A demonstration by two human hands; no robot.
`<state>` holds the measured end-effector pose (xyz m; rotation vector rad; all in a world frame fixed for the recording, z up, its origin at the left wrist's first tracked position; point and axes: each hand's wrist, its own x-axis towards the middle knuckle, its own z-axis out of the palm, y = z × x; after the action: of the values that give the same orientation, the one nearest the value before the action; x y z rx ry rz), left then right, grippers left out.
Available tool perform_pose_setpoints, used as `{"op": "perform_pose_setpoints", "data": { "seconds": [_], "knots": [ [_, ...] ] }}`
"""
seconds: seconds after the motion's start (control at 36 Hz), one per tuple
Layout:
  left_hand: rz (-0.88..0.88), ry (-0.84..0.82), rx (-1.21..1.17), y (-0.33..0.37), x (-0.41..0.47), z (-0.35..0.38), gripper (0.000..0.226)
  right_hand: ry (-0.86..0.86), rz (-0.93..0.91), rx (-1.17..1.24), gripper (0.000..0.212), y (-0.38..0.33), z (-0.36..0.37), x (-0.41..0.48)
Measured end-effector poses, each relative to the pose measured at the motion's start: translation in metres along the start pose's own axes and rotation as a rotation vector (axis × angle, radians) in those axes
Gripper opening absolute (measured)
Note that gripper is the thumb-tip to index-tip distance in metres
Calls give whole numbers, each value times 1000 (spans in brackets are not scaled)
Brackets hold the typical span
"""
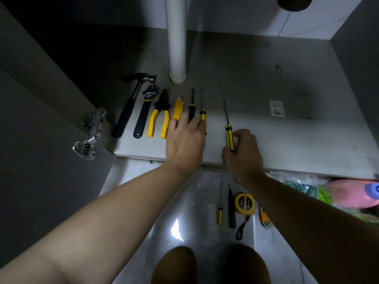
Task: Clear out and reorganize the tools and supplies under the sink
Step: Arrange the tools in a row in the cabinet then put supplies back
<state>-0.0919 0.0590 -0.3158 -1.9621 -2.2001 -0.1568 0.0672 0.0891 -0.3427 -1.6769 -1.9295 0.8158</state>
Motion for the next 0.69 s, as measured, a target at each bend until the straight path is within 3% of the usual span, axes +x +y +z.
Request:
{"op": "perform_pose_setpoints", "data": {
  "seconds": [0.11, 0.22, 0.44, 0.69],
  "knots": [
    [-5, 96, -46, 1, -11, 0, 45, -17, -62, -20, 51, -6, 0, 2],
    [6, 180, -159, 3, -42, 13, 30, -8, -71, -54, 55, -15, 3, 10],
    [-34, 39, -288, -10, -93, 32, 51, -28, -80, -89, 64, -34, 12, 26],
    [-67, -17, -307, -7, -93, 28, 55, -17, -109, -142, 62, -40, 18, 33]
  ]
}}
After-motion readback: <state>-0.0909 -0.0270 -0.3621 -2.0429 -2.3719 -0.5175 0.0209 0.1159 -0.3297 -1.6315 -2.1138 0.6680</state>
